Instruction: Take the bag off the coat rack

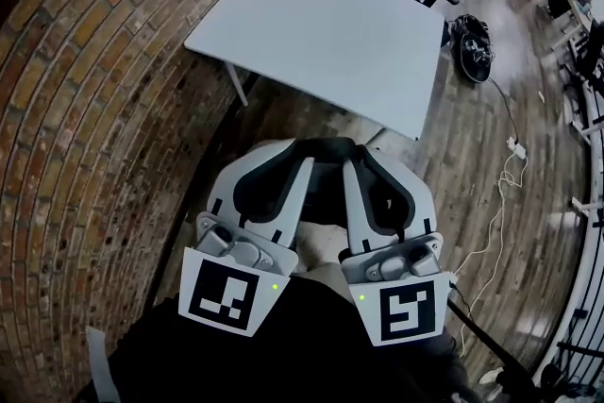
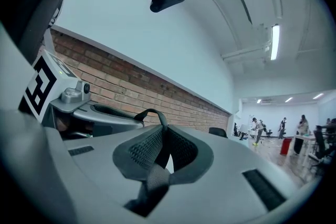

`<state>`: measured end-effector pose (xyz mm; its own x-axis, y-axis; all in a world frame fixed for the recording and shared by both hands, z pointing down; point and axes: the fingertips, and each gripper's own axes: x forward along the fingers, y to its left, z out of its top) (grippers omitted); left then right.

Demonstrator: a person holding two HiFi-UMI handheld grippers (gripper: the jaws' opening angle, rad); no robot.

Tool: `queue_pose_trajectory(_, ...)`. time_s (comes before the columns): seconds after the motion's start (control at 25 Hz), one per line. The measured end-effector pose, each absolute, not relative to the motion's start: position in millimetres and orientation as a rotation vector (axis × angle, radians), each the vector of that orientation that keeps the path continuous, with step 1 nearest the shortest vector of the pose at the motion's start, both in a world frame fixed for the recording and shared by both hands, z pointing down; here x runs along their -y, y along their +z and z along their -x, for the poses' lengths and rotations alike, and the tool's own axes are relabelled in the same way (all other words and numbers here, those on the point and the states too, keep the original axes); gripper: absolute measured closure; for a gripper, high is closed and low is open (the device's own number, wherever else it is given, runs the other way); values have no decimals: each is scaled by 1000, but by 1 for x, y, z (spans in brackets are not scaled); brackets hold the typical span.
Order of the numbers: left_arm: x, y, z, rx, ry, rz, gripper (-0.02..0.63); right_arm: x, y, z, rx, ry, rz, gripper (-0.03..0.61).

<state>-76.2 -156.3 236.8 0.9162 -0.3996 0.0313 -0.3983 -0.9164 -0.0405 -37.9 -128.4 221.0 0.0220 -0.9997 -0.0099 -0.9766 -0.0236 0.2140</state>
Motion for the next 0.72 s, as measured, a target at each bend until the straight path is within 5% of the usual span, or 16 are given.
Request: queue_pose_trajectory(0.72,168,227,-5,-288,-14,3035,575,132,214,-36,1836,-285,-2362,545)
